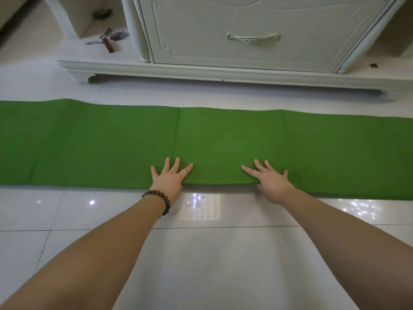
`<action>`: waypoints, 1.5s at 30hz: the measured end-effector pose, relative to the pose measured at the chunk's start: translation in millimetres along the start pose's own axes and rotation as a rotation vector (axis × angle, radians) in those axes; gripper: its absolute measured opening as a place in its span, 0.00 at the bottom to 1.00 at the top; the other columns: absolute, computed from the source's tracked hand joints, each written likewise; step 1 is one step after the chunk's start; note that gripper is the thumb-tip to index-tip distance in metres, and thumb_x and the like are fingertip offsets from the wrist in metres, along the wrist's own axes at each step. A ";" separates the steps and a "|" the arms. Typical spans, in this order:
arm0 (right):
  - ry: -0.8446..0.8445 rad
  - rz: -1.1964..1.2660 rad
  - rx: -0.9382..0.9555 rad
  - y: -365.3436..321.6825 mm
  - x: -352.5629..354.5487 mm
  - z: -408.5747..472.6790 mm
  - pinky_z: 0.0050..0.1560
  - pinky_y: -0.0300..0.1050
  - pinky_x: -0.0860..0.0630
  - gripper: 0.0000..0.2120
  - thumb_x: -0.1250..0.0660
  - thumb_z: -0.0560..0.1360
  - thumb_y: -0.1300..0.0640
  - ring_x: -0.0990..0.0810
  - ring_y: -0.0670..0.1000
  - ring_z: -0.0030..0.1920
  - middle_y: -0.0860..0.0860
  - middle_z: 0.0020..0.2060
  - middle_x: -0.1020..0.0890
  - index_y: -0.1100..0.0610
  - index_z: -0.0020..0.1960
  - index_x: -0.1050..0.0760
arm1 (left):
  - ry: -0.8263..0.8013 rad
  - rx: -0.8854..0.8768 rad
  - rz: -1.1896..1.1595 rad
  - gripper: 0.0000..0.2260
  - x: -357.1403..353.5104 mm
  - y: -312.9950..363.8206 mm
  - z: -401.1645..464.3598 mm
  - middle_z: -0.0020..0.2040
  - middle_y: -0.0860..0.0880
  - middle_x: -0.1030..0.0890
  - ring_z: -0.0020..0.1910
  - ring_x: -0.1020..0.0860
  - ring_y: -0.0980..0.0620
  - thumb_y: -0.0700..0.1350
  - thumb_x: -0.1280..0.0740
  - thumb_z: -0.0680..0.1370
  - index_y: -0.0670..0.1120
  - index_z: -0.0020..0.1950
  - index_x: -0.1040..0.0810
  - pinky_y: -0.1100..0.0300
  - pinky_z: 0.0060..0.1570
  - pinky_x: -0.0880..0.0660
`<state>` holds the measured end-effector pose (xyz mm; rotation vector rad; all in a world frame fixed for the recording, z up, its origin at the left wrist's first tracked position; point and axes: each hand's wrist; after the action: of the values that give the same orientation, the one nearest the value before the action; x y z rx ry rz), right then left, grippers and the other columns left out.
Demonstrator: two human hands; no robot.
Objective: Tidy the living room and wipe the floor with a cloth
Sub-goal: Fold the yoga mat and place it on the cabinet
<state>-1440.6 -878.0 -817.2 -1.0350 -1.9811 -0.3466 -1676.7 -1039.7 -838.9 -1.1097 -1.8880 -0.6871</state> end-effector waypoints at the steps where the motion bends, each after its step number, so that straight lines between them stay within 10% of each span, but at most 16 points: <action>1: -0.011 0.016 -0.001 -0.4 1.8 -2.3 0.68 0.75 0.57 0.35 0.47 0.80 0.64 0.60 0.56 0.77 0.48 0.77 0.57 0.34 0.75 0.55 | -0.011 0.000 -0.005 0.39 1.7 -0.1 -1.8 0.79 0.49 0.58 0.77 0.60 0.42 0.31 0.45 0.78 0.63 0.76 0.58 0.32 0.71 0.59; 17: 0.039 -0.043 -0.008 7.4 -100.1 -130.0 0.69 0.73 0.57 0.39 0.44 0.78 0.65 0.64 0.56 0.76 0.49 0.77 0.61 0.36 0.75 0.61 | -0.059 -0.012 0.024 0.46 -73.0 42.0 -139.0 0.78 0.46 0.65 0.75 0.67 0.40 0.26 0.46 0.72 0.61 0.76 0.65 0.31 0.69 0.63; 21: 0.033 -0.075 -0.008 4.9 -108.5 -139.2 0.69 0.72 0.60 0.38 0.44 0.79 0.62 0.67 0.56 0.75 0.48 0.74 0.67 0.37 0.74 0.65 | -0.007 -0.052 0.075 0.34 -91.1 42.2 -150.0 0.77 0.44 0.67 0.73 0.69 0.40 0.53 0.46 0.82 0.57 0.71 0.72 0.29 0.68 0.61; 24: 0.013 -0.080 0.069 14.7 -107.8 -142.4 0.70 0.72 0.62 0.32 0.49 0.78 0.39 0.69 0.54 0.74 0.46 0.70 0.70 0.37 0.74 0.64 | 0.096 -0.172 0.115 0.39 -85.7 54.8 -144.0 0.78 0.41 0.58 0.76 0.59 0.38 0.74 0.57 0.73 0.54 0.76 0.61 0.29 0.69 0.55; 29: 0.298 -0.055 0.149 70.2 -109.5 -165.6 0.73 0.63 0.57 0.36 0.59 0.71 0.25 0.63 0.50 0.76 0.48 0.76 0.60 0.37 0.75 0.62 | 0.126 -0.378 0.203 0.44 -29.3 130.5 -103.7 0.75 0.42 0.71 0.75 0.67 0.40 0.75 0.54 0.72 0.51 0.75 0.70 0.34 0.71 0.60; 35: 0.430 0.130 -0.326 187.2 -88.2 -180.7 0.74 0.58 0.57 0.38 0.56 0.70 0.25 0.62 0.52 0.76 0.50 0.76 0.62 0.40 0.75 0.60 | 0.072 -0.445 0.108 0.52 -3.7 244.2 -69.8 0.74 0.44 0.73 0.75 0.67 0.41 0.77 0.48 0.68 0.48 0.74 0.74 0.33 0.72 0.56; 45: 0.087 -0.030 -0.254 302.2 -85.4 -160.9 0.67 0.75 0.56 0.50 0.36 0.64 0.28 0.66 0.51 0.75 0.43 0.74 0.67 0.35 0.73 0.65 | 0.019 -0.278 -0.043 0.57 -58.3 315.6 -41.8 0.69 0.45 0.81 0.74 0.71 0.42 0.83 0.47 0.56 0.60 0.66 0.83 0.31 0.68 0.62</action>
<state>-1091.4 -829.0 -828.4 -1.1287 -1.9092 -0.6623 -1365.6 -951.4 -852.5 -1.2314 -1.8425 -1.0040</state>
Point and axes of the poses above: each hand's wrist, its own z-axis towards the middle knuckle, its own x-axis out of the back of the hand, y = z × x
